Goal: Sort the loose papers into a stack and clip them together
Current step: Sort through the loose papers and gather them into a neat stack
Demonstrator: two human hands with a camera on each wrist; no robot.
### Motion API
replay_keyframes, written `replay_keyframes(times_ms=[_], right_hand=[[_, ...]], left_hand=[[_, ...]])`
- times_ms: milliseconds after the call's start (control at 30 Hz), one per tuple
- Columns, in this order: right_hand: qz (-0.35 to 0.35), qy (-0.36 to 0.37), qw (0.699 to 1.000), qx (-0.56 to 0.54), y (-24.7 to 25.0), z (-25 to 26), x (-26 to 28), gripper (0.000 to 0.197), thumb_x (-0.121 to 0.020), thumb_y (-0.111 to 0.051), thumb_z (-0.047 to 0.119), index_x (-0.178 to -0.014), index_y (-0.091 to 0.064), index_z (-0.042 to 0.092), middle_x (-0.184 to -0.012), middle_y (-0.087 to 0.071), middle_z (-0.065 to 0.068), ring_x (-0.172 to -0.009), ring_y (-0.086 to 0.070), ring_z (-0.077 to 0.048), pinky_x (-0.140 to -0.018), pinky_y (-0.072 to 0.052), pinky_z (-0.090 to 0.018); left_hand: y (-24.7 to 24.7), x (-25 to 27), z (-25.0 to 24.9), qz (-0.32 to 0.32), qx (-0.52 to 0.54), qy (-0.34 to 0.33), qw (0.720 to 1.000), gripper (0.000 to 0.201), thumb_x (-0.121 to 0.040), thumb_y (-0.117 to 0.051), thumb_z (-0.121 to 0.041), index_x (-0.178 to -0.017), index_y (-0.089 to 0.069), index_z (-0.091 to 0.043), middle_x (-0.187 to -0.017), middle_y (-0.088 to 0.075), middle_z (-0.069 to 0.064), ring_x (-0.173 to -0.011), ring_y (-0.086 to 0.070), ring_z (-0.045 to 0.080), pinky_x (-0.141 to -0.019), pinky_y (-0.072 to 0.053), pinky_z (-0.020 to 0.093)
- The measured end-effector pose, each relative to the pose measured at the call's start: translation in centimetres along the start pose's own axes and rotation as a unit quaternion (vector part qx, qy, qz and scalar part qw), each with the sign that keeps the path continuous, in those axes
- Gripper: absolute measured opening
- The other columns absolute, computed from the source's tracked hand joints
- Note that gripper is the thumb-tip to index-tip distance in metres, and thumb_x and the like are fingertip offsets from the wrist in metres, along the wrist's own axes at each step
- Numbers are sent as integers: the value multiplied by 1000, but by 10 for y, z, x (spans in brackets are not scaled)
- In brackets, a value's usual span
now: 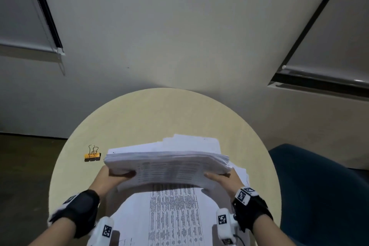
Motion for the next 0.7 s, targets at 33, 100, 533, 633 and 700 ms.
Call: replay_keyframes(times_ms=[33,100,533,633,700], right_hand=[[3,-7,1000,-4,-4,-5,0,38,-60,-88,9,-95,-75,16,-99,-75,-12,-100,-69,-33,-87,-54,-57],[2,-5,1000,-29,-15,-5,2,31,-64,-86,6,-90,-75,19,-96,-75,-9,-101,-68,-32,-80,-59,-47],[-58,-67,986,-143,-23,-52,5,53,-72,-76,-8,-119,-53,0,-114,-65,-15,-93,-68,-22,-72,-58,-21],[-57,-60,991,-102,-26,-70,7,51,-68,-81,-7,-114,-59,-4,-106,-70,-20,-100,-68,-31,-81,-57,-36],[-80,-61,992,-73,-23,-60,9,53,-58,-90,5,-103,-63,2,-97,-73,-15,-97,-68,-32,-84,-56,-40]], left_hand=[[-3,3,-2,0,11,-3,1000,29,-74,-76,3,-95,-67,-14,-83,-75,-3,-89,-70,20,-65,-54,24],[-9,6,-5,-10,16,-13,1000,22,-78,-71,4,-94,-67,-12,-84,-74,1,-88,-69,23,-71,-56,32],[-29,39,5,-45,120,26,991,13,-74,-72,10,-77,-65,0,-78,-72,14,-74,-63,25,-63,-53,25],[-27,36,25,-45,101,50,993,10,-73,-75,3,-76,-65,3,-66,-72,5,-66,-58,23,-63,-46,31],[-23,30,25,-38,58,61,996,8,-77,-70,-2,-83,-66,1,-78,-71,9,-70,-61,24,-62,-45,29]])
Point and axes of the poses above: each hand's wrist, its own x-axis away from the middle knuckle, its own y-axis out of the back of the hand, z = x × y, the point moved 7 cm from there along -x, towards the middle knuckle
